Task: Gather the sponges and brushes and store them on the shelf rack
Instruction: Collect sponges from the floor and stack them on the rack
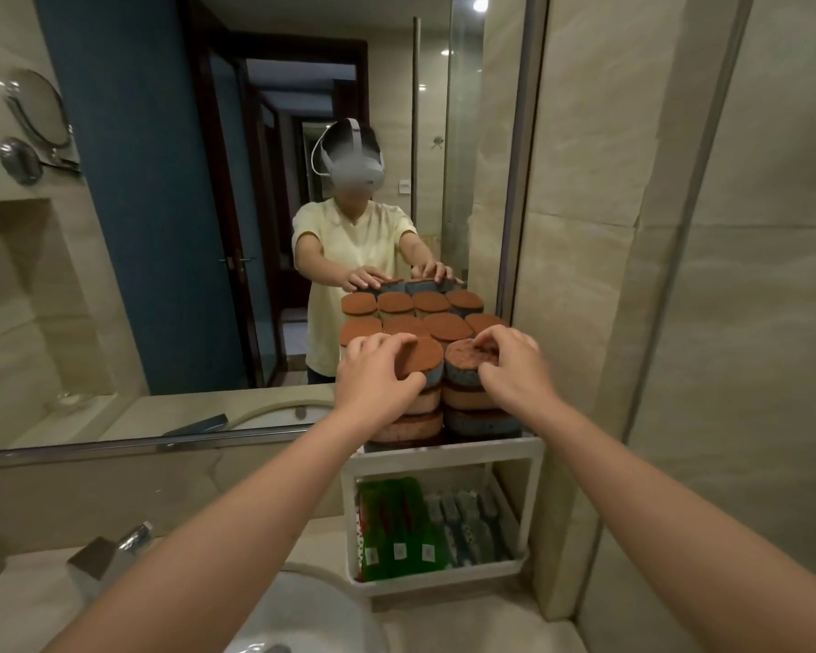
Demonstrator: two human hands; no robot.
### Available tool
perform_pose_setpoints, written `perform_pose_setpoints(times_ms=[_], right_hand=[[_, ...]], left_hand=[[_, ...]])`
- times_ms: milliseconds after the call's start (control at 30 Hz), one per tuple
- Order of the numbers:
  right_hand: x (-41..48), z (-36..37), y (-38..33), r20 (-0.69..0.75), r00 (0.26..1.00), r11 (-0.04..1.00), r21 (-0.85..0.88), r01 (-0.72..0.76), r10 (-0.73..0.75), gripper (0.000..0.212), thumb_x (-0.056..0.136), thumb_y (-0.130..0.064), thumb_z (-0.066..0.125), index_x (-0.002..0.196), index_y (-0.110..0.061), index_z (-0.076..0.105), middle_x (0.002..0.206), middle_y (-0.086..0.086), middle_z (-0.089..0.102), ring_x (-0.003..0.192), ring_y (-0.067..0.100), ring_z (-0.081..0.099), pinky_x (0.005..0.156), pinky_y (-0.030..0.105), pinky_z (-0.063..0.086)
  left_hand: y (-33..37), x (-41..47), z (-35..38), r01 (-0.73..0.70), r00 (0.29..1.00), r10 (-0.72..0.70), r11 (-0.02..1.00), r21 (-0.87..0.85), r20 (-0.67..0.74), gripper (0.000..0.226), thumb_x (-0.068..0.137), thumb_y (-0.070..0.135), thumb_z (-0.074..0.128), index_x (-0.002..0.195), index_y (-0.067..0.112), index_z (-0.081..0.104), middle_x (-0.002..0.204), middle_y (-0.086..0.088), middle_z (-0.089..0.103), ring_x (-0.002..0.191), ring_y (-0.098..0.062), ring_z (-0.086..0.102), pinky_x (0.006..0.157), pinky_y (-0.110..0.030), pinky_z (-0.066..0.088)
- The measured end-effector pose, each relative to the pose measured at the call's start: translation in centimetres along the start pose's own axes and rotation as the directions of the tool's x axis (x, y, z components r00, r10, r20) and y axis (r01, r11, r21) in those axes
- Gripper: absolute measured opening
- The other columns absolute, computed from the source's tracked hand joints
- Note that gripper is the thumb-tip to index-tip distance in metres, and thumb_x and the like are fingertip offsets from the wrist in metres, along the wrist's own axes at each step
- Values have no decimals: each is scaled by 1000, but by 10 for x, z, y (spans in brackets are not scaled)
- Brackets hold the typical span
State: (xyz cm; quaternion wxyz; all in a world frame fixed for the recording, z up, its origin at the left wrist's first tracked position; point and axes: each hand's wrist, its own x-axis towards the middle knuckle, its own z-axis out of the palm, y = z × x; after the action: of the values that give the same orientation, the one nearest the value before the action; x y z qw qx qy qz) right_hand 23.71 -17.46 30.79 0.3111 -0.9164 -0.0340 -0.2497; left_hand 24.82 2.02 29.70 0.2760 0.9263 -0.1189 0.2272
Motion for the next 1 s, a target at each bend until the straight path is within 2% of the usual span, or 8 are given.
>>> perform_pose_setpoints(times_ms=[233, 433, 667, 700, 767, 833, 900, 1000], right_hand=[[15, 11, 13, -33, 999, 999, 15, 42, -42, 27, 79, -11, 51, 94, -31, 60, 109, -5, 61, 111, 19, 49, 100, 45, 42], [19, 13, 16, -37, 997, 998, -15, 68, -68, 23, 82, -14, 52, 97, -28, 62, 111, -4, 59, 112, 19, 48, 99, 41, 42], [8, 15, 19, -81, 990, 993, -57, 108, -112, 20, 79, -18, 55, 95, -26, 61, 104, -6, 59, 105, 18, 52, 96, 39, 44], [7, 16, 19, -86, 989, 991, -75, 113, -119, 20, 78, -18, 55, 95, -26, 62, 103, -6, 60, 104, 18, 53, 103, 42, 39], [6, 18, 18, -98, 989, 989, -107, 102, -113, 19, 79, -18, 54, 95, -26, 62, 103, -7, 62, 106, 17, 54, 118, 49, 13], [6, 19, 16, -108, 989, 990, -112, 89, -101, 19, 80, -18, 54, 95, -27, 63, 103, -9, 62, 108, 15, 54, 117, 49, -7], [3, 18, 14, -112, 988, 991, -100, 93, -104, 22, 81, -18, 55, 98, -28, 63, 108, -10, 62, 115, 15, 52, 114, 49, -14], [-3, 17, 9, -153, 978, 988, -75, 132, -142, 34, 78, -16, 58, 110, -28, 63, 130, -5, 56, 134, 17, 38, 113, 49, -17]], left_hand=[[5, 12, 8, -8, 1000, 9, 999, 46, -24, 47, 78, 46, 54, 124, 35, 56, 125, 9, 44, 121, -16, 35, 101, -37, 32], [6, 18, 4, -117, 987, 122, 992, 49, -107, 32, 74, 39, 60, 106, 35, 62, 104, 12, 43, 108, -11, 37, 93, -31, 31], [-3, 6, 10, -130, 983, 142, 986, 101, -115, 29, 75, 40, 56, 103, 36, 60, 105, 15, 49, 108, -11, 44, 92, -31, 33], [-3, 5, 10, -132, 982, 145, 985, 111, -119, 29, 76, 41, 56, 104, 36, 60, 105, 16, 51, 107, -10, 45, 93, -32, 34], [-2, 2, 9, -138, 980, 155, 981, 136, -124, 30, 77, 42, 55, 106, 36, 61, 107, 16, 54, 106, -10, 49, 95, -33, 37], [-2, 0, 8, -148, 977, 168, 978, 149, -131, 32, 80, 41, 56, 110, 36, 62, 111, 16, 57, 108, -9, 50, 99, -34, 37], [-2, -3, 7, -156, 976, 173, 979, 131, -131, 34, 82, 39, 57, 115, 34, 62, 116, 16, 58, 114, -9, 50, 106, -34, 33], [-4, -12, 3, -160, 977, 163, 987, 36, -137, 41, 84, 34, 58, 125, 32, 57, 125, 15, 56, 126, -8, 43, 119, -41, 17]])
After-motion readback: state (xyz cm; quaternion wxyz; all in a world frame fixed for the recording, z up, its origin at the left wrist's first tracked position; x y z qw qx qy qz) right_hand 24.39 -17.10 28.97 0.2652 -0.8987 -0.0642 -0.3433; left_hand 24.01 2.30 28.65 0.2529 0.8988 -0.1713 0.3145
